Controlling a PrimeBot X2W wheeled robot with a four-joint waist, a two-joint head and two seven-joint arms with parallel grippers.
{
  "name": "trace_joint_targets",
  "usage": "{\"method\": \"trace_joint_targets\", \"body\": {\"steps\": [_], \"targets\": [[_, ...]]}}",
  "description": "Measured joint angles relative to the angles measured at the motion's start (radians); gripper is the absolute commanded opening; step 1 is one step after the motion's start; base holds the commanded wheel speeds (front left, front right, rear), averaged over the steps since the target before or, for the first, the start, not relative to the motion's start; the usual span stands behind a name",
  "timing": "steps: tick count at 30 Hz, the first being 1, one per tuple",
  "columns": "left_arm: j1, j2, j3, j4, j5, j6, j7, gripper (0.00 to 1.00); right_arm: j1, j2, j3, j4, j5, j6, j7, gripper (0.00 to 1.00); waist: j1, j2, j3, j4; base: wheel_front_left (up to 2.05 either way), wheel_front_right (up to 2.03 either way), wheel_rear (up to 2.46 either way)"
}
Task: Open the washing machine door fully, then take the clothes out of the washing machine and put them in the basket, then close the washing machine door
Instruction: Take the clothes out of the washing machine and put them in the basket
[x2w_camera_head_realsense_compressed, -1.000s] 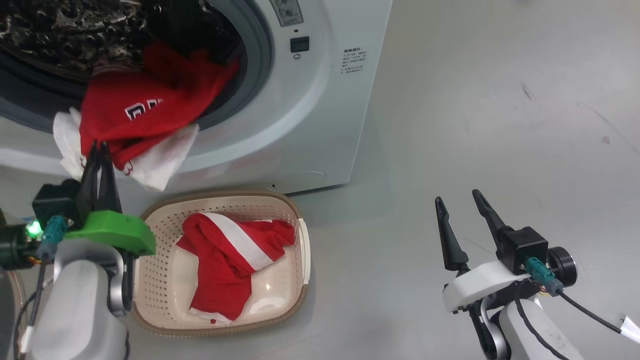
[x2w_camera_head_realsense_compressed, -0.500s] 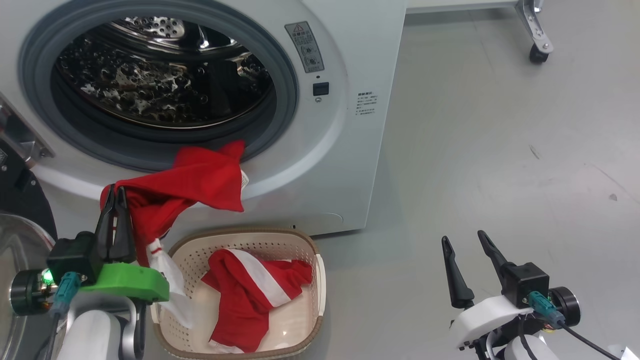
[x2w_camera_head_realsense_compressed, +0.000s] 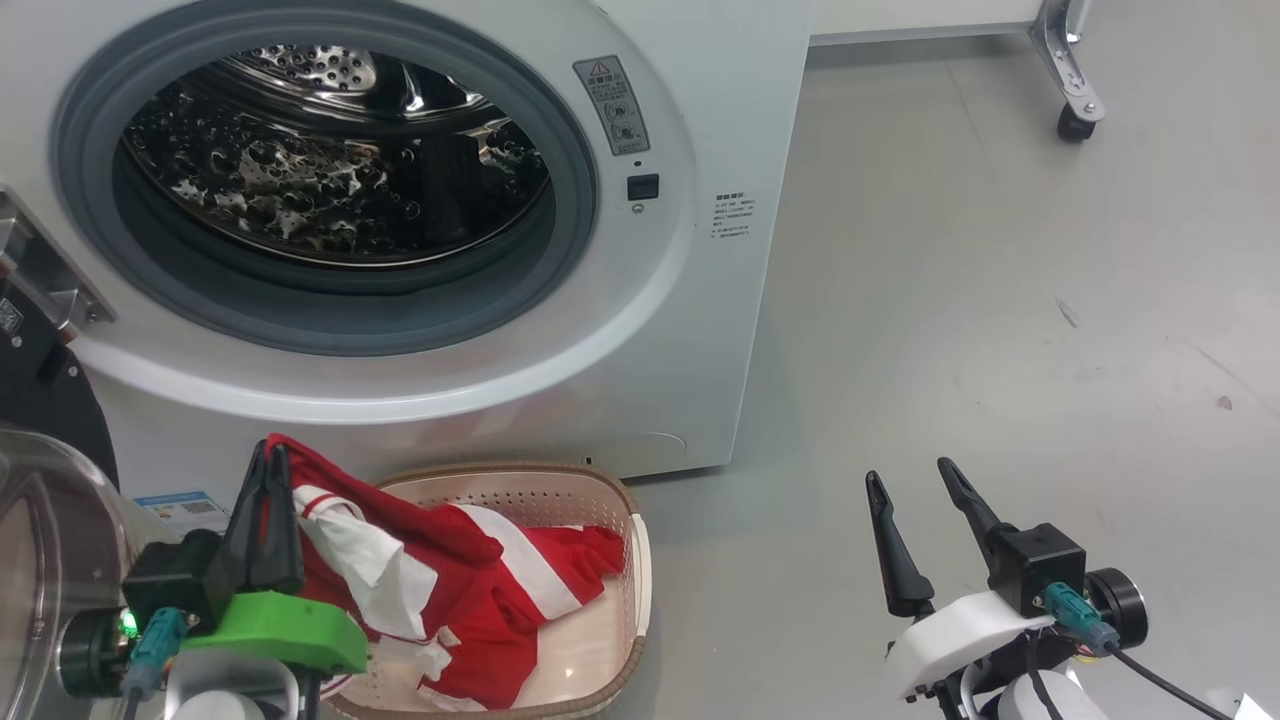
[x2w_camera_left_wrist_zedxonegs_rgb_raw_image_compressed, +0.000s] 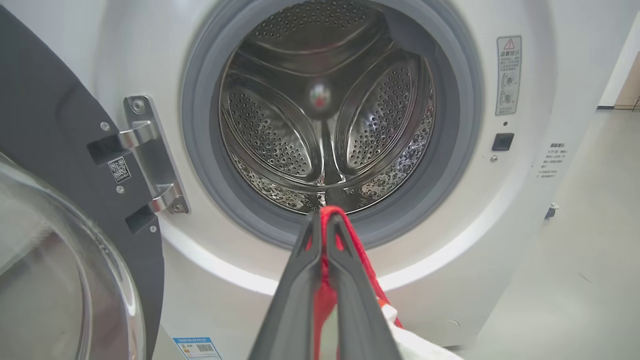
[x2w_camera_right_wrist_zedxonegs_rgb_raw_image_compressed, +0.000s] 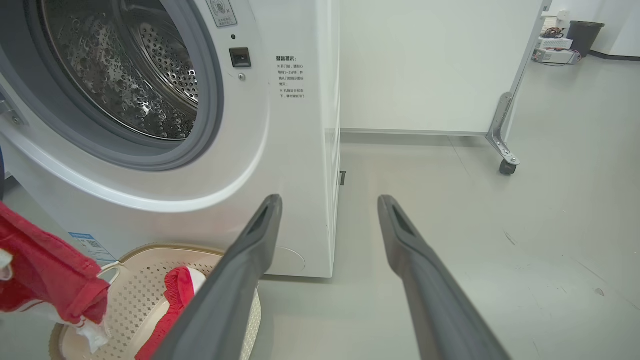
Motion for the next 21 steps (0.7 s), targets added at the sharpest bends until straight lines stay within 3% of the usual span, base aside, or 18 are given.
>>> {"method": "trace_joint_targets", "body": {"steps": [14, 21], "targets": [[0.002, -0.009, -0.031, 0.075, -0.026, -0.027, 0.064, 0.00, -0.012, 0.002, 0.014, -0.041, -0.001, 0.001, 0.012, 1.00, 0.0000, 0.0000, 0.068, -0.054, 0.00, 0.00, 0.00], [-0.079, -0.009, -0.043, 0.164, -0.026, -0.031, 0.107, 0.00, -0.028, 0.002, 0.014, -0.064, -0.002, 0.001, 0.013, 1.00, 0.0000, 0.0000, 0.123, -0.078, 0.00, 0.00, 0.00]]}}
